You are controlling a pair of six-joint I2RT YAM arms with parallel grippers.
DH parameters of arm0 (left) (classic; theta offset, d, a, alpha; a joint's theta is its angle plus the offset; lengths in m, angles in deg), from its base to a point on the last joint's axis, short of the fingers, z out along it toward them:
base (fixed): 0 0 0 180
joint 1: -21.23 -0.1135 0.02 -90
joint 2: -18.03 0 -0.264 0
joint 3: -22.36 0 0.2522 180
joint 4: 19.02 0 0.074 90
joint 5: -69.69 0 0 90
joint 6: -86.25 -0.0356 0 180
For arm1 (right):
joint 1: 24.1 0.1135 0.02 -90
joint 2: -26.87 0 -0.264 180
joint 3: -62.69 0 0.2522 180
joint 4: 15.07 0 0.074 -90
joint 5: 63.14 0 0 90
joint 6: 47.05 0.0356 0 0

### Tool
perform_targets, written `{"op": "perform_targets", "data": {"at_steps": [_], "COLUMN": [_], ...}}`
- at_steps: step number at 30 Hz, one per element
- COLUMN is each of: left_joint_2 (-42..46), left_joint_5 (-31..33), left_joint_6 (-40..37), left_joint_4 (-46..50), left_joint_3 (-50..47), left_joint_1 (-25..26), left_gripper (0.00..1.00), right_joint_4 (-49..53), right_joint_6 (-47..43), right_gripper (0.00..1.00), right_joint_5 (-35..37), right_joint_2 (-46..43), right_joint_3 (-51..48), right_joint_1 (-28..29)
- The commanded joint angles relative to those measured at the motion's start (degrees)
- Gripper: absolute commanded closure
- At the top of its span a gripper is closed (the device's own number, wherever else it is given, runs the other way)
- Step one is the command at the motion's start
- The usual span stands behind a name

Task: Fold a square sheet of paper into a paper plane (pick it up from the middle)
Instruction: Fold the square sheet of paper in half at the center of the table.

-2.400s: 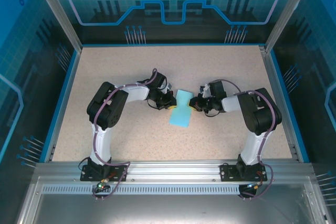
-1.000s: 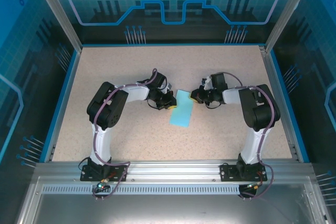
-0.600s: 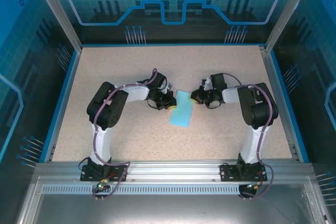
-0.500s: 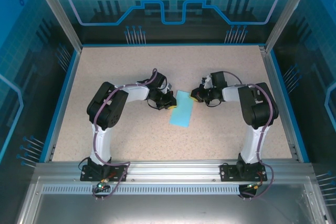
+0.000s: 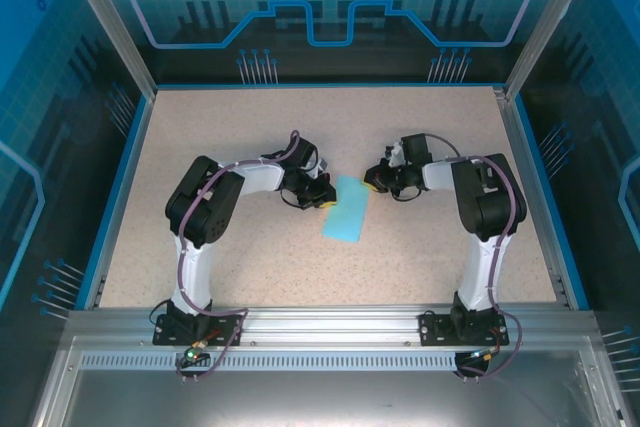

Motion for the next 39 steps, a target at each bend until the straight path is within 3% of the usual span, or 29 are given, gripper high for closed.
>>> {"op": "perform_targets", "data": {"at_steps": [1,15,26,34,39], "left_joint_2": [-3.59,-3.50,-3.46,-3.26,-3.20], "left_joint_5": [5.57,5.57,5.59,5.61,5.56], "left_joint_6": [-1.36,-1.27,-1.27,-1.50,-1.38], "left_joint_4": [7.52,7.61,7.48,7.51,7.35], "left_joint_3": [-2.80,-2.80,-2.90,-3.24,-3.43], "left_joint_1": [0.46,0.46,0.46,0.43,0.43], "left_gripper": [1.00,1.00,1.00,1.00,1.00], "right_joint_4": [2.59,4.72,9.34,3.78,6.70], "right_joint_6": [-0.37,-0.42,-0.10,2.28,1.44], "right_gripper": [0.96,0.95,0.97,0.96,0.95], "right_joint_5": [0.11,-1.25,2.82,-2.88,-0.99], "right_joint_2": [-1.21,0.64,3.92,-1.56,-7.62], "right_joint_3": [0.83,3.45,3.87,2.35,1.38], "right_joint_1": [-0.75,-2.32,-2.28,-3.37,-3.51]}}
